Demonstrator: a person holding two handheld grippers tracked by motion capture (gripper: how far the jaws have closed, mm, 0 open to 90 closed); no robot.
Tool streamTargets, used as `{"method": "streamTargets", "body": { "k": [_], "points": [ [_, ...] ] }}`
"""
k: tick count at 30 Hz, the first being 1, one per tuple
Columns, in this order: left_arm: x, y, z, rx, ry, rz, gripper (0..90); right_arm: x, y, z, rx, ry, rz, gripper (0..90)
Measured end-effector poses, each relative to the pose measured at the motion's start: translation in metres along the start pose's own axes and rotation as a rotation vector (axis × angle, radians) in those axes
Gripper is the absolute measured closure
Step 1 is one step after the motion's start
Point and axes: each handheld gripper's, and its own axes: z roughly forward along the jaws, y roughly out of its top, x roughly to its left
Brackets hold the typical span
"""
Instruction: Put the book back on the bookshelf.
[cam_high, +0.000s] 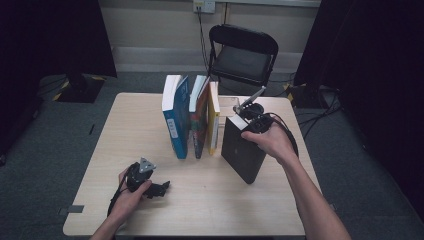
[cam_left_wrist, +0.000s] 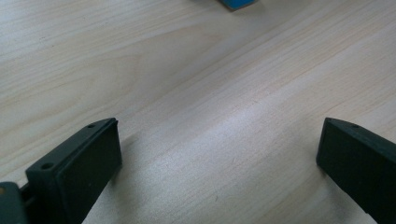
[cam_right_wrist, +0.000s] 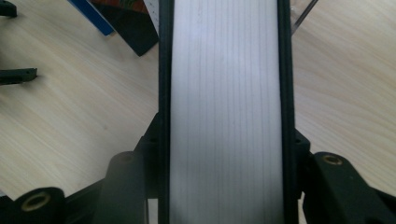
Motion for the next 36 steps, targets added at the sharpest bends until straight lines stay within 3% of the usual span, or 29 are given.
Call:
{"method": "streamTargets", "body": {
  "k": [6, 18, 24, 36],
  "points": [
    [0.000, 0.000, 0.000, 0.000, 0.000, 0.000, 0.0, 0.004, -0.002, 0.007, 0.008, -0.030, -0.027, 51.1],
    [0.000, 0.000, 0.000, 0.000, -0.001, -0.001, 0.0, 0.007, 0.004, 0.014, 0.135, -0.048, -0.031, 51.3],
    [0.000, 0.000, 0.000, 0.001, -0.002, 0.000, 0.0, 0.010, 0.004, 0.014, 0.128, -0.053, -0.027, 53.2],
    [0.000, 0.000, 0.000, 0.002, -0.002, 0.002, 0.0, 0.006, 0.009, 0.008, 0.091, -0.064, 0.039, 53.6]
  ]
}}
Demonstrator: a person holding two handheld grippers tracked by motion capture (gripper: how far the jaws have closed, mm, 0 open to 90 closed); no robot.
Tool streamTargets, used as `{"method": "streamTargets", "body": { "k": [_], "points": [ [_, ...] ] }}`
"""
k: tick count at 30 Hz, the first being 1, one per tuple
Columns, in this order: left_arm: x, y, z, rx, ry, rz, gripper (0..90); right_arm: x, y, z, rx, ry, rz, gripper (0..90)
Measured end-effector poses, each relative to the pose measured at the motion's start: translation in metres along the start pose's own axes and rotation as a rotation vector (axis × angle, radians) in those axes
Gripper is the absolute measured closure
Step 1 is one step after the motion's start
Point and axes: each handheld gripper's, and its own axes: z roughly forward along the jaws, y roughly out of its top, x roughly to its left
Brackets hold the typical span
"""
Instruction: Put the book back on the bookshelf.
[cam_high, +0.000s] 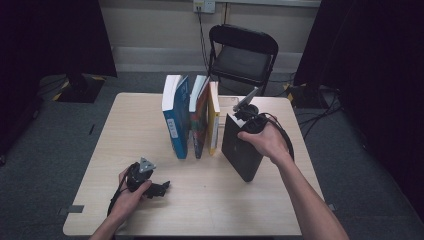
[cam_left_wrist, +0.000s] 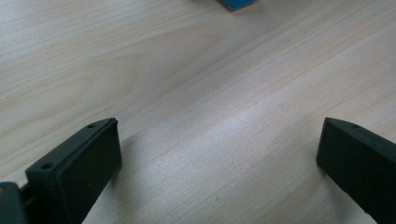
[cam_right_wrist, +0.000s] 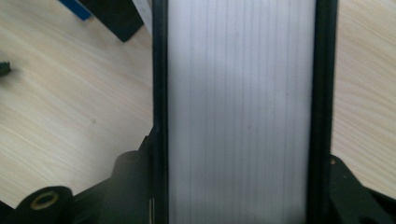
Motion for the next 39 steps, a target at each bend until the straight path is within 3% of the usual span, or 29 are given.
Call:
{"method": "streamTargets", "body": {
  "k": [11, 28, 39],
  "points": [
    [0.000, 0.000, 0.000, 0.000, -0.002, 0.001, 0.0, 0.000, 0.018, -0.002, -0.015, -0.004, 0.068, 53.6],
    [0.001, 0.000, 0.000, 0.005, -0.007, 0.004, 0.0, -0.003, 0.064, -0.003, -0.016, -0.043, 0.165, 53.6],
    [0.001, 0.000, 0.000, 0.005, -0.009, 0.006, 0.0, -0.014, 0.092, 0.009, -0.010, -0.049, 0.285, 53.6]
  ]
}}
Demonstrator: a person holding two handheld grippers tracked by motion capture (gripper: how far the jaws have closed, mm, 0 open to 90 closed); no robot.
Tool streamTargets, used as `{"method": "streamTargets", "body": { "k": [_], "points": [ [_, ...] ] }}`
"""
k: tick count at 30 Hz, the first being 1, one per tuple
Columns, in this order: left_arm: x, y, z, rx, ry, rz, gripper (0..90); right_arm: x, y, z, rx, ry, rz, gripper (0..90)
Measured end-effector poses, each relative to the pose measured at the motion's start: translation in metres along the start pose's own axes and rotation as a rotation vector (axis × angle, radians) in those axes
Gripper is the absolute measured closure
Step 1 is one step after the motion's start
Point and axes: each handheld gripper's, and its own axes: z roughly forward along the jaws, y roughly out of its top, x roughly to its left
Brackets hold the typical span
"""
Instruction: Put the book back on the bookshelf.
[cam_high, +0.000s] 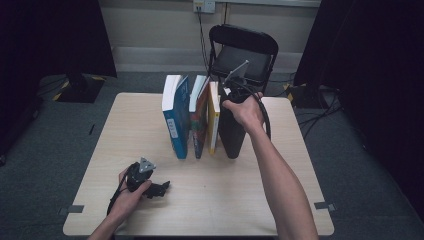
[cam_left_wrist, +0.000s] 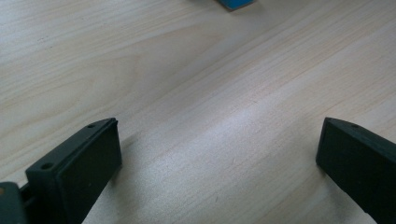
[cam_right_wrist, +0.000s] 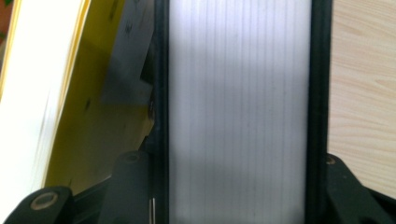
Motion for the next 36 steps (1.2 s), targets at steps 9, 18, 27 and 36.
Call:
{"method": "streamTargets", "body": {
  "k": [9, 18, 27, 36],
  "points": [
    [0.001, 0.000, -0.001, 0.007, -0.002, 0.012, 0.0, 0.001, 0.022, 0.009, 0.004, -0.020, 0.027, 53.5],
    [0.001, 0.000, -0.001, 0.006, -0.005, 0.016, 0.0, 0.002, 0.031, 0.026, 0.036, -0.030, 0.041, 53.5],
    [0.000, -0.001, -0.001, 0.000, -0.005, 0.015, 0.0, 0.005, 0.028, 0.020, -0.006, -0.025, 0.032, 51.0],
    [0.000, -0.001, -0.001, 0.000, -0.007, 0.006, 0.0, -0.001, -0.005, 0.018, -0.131, 0.052, 0.028, 43.6]
  ]
}}
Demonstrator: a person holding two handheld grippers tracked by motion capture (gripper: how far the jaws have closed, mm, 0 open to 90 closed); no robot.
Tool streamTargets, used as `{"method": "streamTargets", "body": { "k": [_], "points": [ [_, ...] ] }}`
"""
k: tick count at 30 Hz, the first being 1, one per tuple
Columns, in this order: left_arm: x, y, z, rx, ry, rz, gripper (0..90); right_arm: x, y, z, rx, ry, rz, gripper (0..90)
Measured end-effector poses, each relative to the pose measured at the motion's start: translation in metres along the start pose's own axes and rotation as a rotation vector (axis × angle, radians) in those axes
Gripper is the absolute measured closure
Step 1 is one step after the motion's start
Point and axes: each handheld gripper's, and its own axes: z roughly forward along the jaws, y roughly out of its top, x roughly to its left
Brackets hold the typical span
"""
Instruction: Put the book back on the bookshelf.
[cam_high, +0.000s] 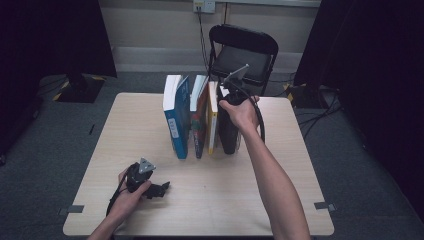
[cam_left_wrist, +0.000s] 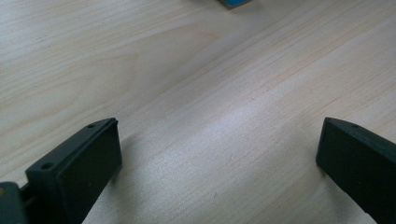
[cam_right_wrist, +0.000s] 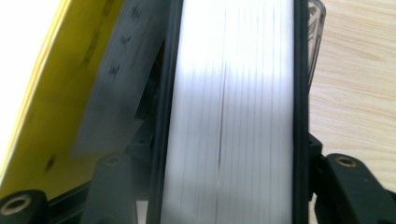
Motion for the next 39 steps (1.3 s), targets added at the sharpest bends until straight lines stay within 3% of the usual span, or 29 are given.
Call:
{"method": "streamTargets", "body": {
  "k": [4, 9, 13, 17, 22, 25, 34, 39],
  "points": [
    [0.000, 0.000, 0.000, -0.005, 0.004, -0.001, 0.0, 0.002, -0.020, -0.008, -0.106, 0.000, -0.036, 43.4],
    [0.000, 0.000, 0.001, -0.006, 0.005, -0.001, 0.0, -0.005, -0.049, -0.018, -0.243, 0.045, -0.035, 44.6],
    [0.001, 0.000, 0.000, 0.005, 0.003, 0.013, 0.0, -0.003, -0.071, -0.018, -0.340, 0.030, -0.094, 46.2],
    [0.000, 0.000, 0.000, -0.001, 0.003, 0.006, 0.0, -0.008, -0.097, -0.007, -0.449, 0.050, -0.120, 48.1],
    [0.000, 0.000, 0.000, -0.002, 0.005, 0.009, 0.0, -0.010, -0.112, 0.013, -0.514, 0.067, -0.138, 48.7],
    [0.000, 0.000, 0.001, 0.000, 0.006, 0.009, 0.0, -0.005, -0.114, 0.015, -0.549, 0.039, -0.147, 49.6],
    [0.001, 0.002, 0.002, 0.006, 0.000, 0.014, 0.0, 0.007, -0.109, 0.014, -0.531, 0.021, -0.101, 49.4],
    [0.001, 0.003, 0.003, 0.003, 0.000, 0.016, 0.0, 0.010, -0.110, 0.015, -0.539, 0.017, -0.104, 49.1]
  ]
}}
